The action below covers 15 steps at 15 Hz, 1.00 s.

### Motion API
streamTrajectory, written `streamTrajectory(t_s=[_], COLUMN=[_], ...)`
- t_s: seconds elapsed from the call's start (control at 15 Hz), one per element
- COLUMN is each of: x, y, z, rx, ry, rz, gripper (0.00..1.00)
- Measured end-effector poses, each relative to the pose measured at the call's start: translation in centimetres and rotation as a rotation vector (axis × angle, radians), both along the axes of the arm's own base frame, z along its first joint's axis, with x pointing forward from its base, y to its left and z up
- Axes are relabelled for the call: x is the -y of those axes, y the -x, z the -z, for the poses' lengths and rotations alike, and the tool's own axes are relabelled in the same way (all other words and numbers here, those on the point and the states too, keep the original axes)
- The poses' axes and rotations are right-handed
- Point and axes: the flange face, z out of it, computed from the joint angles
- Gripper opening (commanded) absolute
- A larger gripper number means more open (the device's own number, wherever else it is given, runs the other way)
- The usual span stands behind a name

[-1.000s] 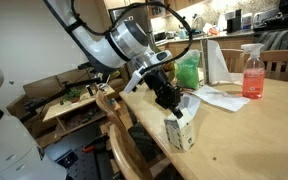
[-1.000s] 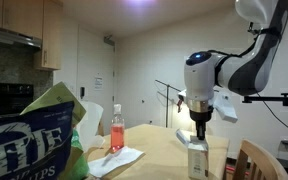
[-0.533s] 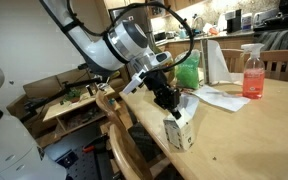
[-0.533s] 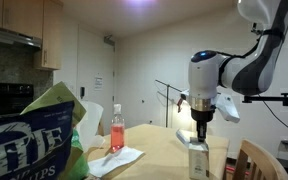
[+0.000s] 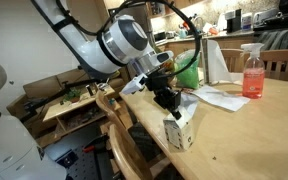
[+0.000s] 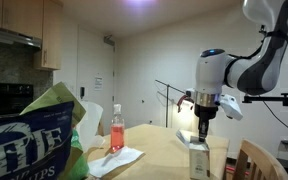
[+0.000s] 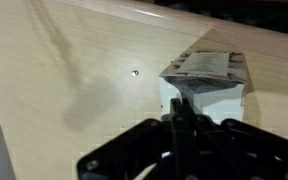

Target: Open the white box and remove one tea bag from the box and place it on the table

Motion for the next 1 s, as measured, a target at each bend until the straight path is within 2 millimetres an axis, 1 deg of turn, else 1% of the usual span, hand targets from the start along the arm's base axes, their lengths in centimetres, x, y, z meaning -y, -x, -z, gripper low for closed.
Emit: streamTrajectory(t_s=[0.27,0.47,0.67,0.8,1.0], x=[-0.2,-0.5,0.1,0.4,-0.1], y=[0.0,-0.1,0.0,0.2,0.5], z=[-0.1,-0.5,-0.7,-0.1,1.6], rx=[0.004,0.036,0.092,0.119,0.127], ry=[-0.018,-0.117,-0.230,-0.292,-0.363], rz=[0.005,-0.028,-0.051,-0.057,-0.062], gripper=[0.00,0.00,0.00,0.00,0.00])
